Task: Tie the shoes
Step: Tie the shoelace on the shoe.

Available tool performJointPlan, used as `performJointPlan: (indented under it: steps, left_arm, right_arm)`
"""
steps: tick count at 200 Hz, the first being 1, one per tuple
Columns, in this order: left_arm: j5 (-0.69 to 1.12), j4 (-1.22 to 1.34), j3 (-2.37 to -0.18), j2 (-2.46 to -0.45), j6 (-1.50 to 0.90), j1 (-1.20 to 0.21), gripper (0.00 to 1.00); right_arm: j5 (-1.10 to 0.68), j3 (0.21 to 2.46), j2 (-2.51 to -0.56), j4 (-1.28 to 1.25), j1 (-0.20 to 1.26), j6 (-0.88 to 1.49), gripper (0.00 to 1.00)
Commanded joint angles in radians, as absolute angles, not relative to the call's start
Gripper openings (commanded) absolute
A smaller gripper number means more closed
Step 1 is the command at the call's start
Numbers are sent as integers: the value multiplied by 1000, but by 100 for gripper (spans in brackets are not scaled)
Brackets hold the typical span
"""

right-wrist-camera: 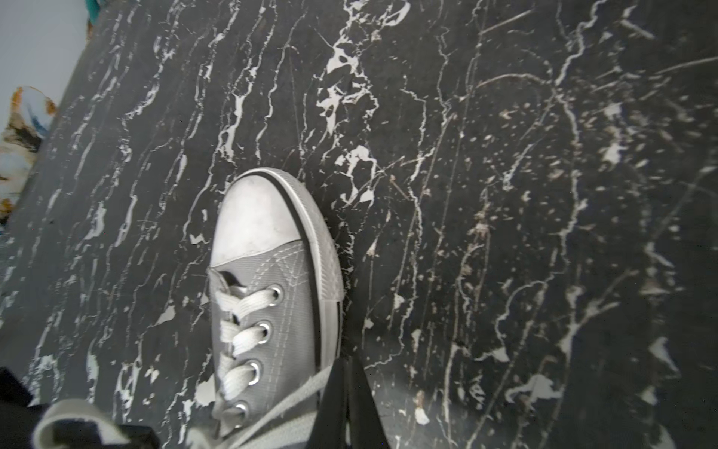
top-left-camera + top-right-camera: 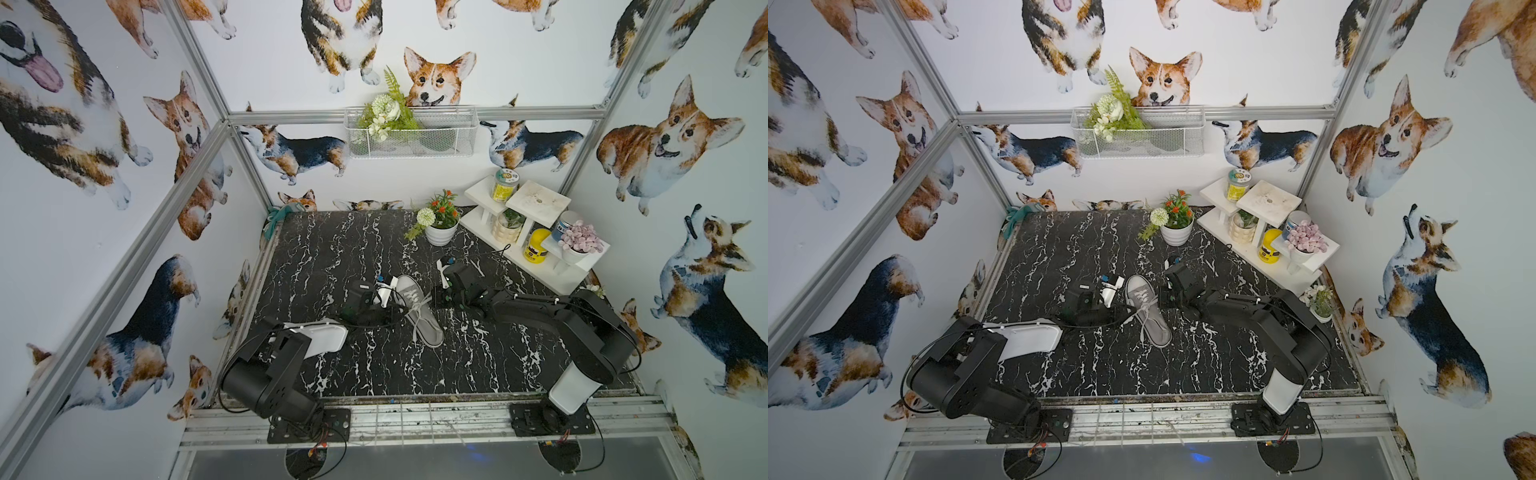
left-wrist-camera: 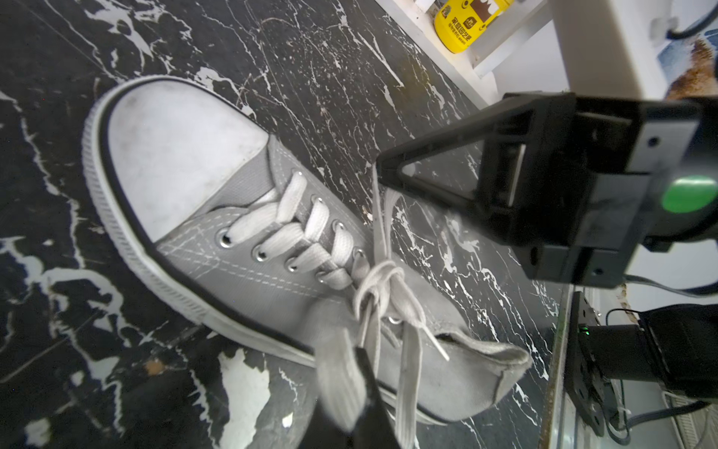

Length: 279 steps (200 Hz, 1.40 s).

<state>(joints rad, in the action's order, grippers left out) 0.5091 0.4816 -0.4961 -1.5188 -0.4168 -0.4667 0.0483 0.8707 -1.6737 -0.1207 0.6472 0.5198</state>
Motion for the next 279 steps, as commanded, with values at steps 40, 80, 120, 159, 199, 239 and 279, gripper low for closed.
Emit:
performJointPlan:
  steps: [40, 80, 120, 159, 199, 239, 279]
  left_arm:
    - [508, 473, -495, -1549, -425, -468, 0]
    - [570, 552, -495, -1552, -469, -485, 0]
    - [558, 546, -499, -1551, -472, -488, 0]
    - [546, 540, -499, -1550, -473, -488, 0]
    - [540, 523, -508, -1545, -464, -488, 0]
    - [540, 515, -511, -1545, -460, -488, 0]
    - [542, 518, -514, -1548, -459, -488, 0]
  right_arm:
    - [111, 879, -1684, -101, 652, 462, 0]
    - [-106, 872, -1680, -182, 620, 473, 2]
    - [-172, 840, -1577, -154, 561, 430, 40]
    - [-255, 772, -1441, -161, 576, 389, 49]
    - [-383, 764, -1483, -189, 651, 485, 53]
    - [-376, 792, -1545, -180, 679, 527, 53]
    - [-352, 821, -1597, -153, 691, 542, 52]
